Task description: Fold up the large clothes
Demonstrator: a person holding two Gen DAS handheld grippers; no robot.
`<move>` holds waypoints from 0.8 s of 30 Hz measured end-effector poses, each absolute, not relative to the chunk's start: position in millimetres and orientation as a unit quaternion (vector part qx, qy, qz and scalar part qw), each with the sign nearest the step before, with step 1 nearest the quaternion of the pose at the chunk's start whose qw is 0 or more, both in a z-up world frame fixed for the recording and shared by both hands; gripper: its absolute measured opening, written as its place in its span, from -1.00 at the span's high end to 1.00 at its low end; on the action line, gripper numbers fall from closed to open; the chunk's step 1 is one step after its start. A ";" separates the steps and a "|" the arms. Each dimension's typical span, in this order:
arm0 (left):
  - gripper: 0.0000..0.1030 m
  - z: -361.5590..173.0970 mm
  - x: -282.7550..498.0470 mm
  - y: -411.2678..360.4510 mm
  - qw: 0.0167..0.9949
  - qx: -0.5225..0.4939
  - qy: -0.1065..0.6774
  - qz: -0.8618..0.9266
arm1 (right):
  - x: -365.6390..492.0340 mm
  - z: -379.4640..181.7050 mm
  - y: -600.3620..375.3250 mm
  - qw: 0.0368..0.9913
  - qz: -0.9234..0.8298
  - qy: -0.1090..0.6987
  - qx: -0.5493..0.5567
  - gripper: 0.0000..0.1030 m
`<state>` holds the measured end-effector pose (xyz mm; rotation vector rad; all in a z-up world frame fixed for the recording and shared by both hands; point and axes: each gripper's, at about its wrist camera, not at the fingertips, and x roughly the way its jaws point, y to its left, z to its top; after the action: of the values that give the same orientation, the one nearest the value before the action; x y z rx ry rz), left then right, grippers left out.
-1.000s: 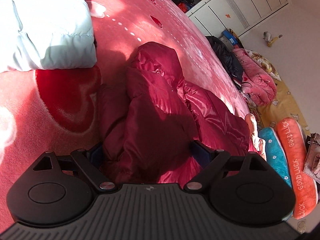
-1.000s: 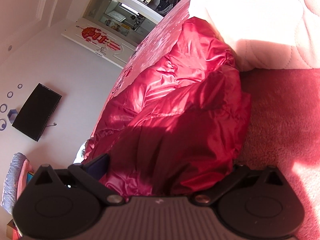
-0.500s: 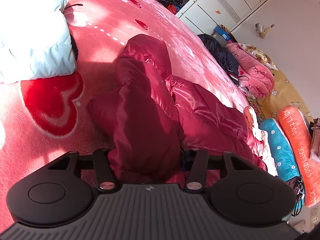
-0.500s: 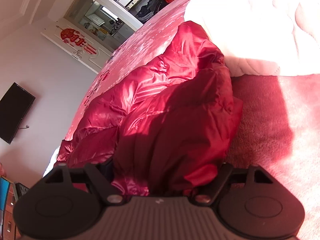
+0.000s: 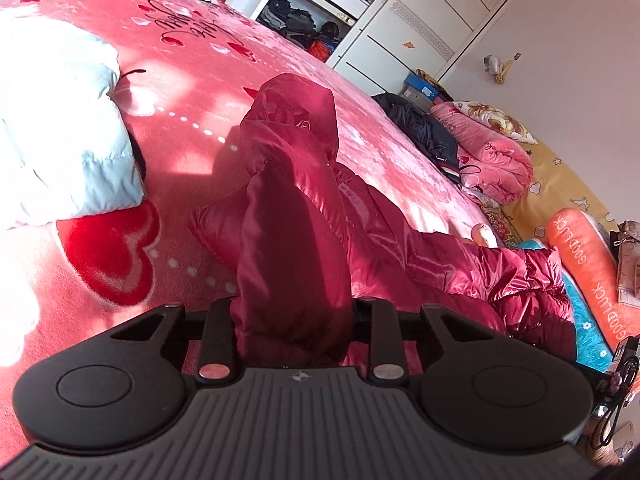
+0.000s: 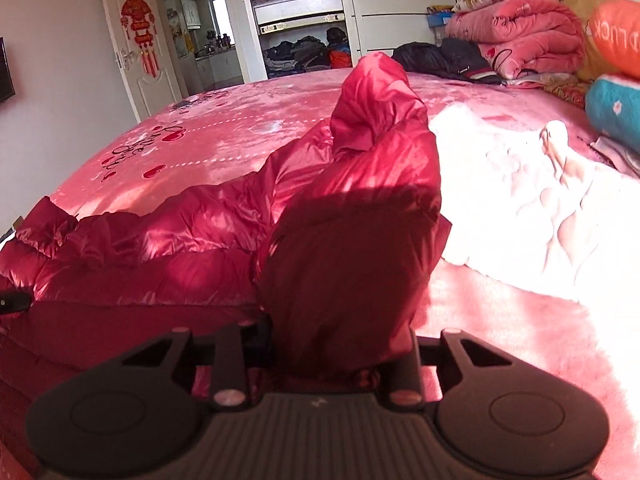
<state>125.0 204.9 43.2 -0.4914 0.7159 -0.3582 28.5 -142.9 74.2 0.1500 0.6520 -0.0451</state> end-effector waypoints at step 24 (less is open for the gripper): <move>0.40 130.2 31.0 345.9 0.952 -0.291 0.092 0.010 | 114.9 214.6 29.3 0.979 0.140 0.138 -0.046 0.51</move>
<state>31.0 345.9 130.2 -0.5914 0.1878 0.0213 114.9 29.3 214.6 -0.0926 0.2777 0.2810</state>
